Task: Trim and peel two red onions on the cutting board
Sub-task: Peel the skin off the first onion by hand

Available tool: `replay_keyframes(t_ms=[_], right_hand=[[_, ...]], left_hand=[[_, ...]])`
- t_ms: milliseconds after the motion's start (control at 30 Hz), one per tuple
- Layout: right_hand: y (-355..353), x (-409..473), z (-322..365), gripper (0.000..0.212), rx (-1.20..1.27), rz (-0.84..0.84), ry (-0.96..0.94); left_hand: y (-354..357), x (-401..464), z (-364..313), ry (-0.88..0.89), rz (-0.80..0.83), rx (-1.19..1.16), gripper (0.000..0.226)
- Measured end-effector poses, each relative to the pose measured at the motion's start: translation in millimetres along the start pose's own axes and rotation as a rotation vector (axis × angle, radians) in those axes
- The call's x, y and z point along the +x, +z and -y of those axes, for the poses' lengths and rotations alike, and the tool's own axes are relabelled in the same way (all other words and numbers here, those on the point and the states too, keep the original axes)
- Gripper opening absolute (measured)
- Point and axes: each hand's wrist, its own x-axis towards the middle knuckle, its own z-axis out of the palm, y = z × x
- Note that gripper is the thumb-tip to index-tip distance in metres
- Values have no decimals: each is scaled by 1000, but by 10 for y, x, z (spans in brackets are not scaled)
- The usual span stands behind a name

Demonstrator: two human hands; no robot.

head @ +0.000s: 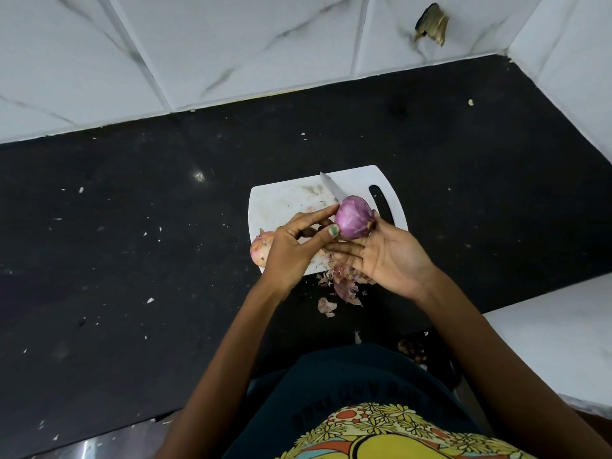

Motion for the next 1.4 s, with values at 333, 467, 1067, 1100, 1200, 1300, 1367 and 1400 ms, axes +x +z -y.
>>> replay_keyframes(t_ms=[333, 467, 1067, 1100, 1200, 1300, 1367, 1400], right_hand=[[17, 45, 43, 47, 184, -126, -17], [4, 79, -3, 62, 265, -110, 26], [193, 129, -14, 17, 160, -89, -144], [193, 136, -8, 16, 182, -88, -152], [188, 146, 20, 16, 197, -92, -185], [199, 144, 23, 14, 180, -120, -204], [212, 137, 21, 18, 211, -134, -204], [217, 135, 21, 23, 223, -138, -204]], left_hand=[[0, -35, -47, 94, 41, 77, 63], [13, -35, -64, 112, 74, 81, 63], [313, -83, -127, 262, -166, 134, 16], [301, -87, -78, 382, -185, 274, 21], [271, -95, -1, 532, -155, 514, 33], [278, -90, -6, 550, -146, 538, 32], [284, -85, 7, 564, -159, 546, 30], [288, -86, 18, 564, -169, 541, 29]])
